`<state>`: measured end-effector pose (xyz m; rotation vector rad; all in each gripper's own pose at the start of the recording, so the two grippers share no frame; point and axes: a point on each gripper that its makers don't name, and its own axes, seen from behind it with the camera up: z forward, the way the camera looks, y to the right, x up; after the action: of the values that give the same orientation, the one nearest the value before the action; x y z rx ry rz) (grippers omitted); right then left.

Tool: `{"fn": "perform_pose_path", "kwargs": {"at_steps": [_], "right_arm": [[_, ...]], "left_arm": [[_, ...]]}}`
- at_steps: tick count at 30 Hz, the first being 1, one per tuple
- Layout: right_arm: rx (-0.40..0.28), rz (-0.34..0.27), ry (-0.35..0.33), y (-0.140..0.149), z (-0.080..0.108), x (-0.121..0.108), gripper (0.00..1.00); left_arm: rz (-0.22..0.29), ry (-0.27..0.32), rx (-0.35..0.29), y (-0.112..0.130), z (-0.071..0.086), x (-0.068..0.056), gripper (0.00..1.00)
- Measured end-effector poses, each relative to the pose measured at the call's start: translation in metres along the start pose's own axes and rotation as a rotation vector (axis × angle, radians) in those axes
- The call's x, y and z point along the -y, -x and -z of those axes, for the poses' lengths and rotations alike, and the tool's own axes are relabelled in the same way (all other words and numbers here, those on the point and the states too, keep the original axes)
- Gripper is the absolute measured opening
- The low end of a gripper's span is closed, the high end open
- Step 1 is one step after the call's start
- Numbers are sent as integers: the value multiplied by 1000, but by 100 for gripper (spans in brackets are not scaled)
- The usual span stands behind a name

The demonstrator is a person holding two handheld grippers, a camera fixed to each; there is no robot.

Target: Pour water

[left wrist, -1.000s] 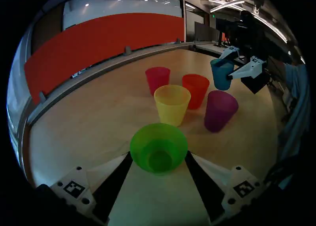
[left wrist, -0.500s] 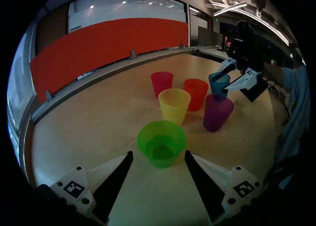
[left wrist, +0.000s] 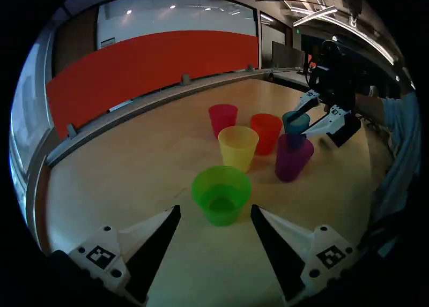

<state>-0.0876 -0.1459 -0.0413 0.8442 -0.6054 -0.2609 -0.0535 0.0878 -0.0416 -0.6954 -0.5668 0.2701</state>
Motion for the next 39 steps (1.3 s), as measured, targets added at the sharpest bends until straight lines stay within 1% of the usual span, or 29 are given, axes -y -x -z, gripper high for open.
{"fn": "perform_pose_path", "kwargs": {"at_steps": [9, 14, 16, 17, 20, 25, 32, 39], "right_arm": [[22, 7, 19, 13, 9, -3, 91], [16, -3, 14, 11, 10, 0, 92], [15, -7, 14, 10, 11, 0, 99], [16, -9, 14, 10, 11, 0, 100], [14, -10, 16, 10, 14, 0, 100], [10, -10, 24, 14, 22, 1, 100], [2, -14, 46, 23, 40, 1, 100], [-23, -20, 95, 29, 63, -4, 100]], "left_arm": [[-6, 4, 1, -1, 2, -4, 97], [-2, 5, 3, -1, 1, -6, 97], [-3, 5, 3, -1, 2, -6, 97], [-3, 5, 2, -1, 2, -6, 98], [-2, 0, -1, -2, 5, -6, 97], [11, -15, -12, -2, 11, -3, 97], [34, -46, -33, -3, 22, 2, 97], [75, -111, -83, -6, 37, 17, 97]]}}
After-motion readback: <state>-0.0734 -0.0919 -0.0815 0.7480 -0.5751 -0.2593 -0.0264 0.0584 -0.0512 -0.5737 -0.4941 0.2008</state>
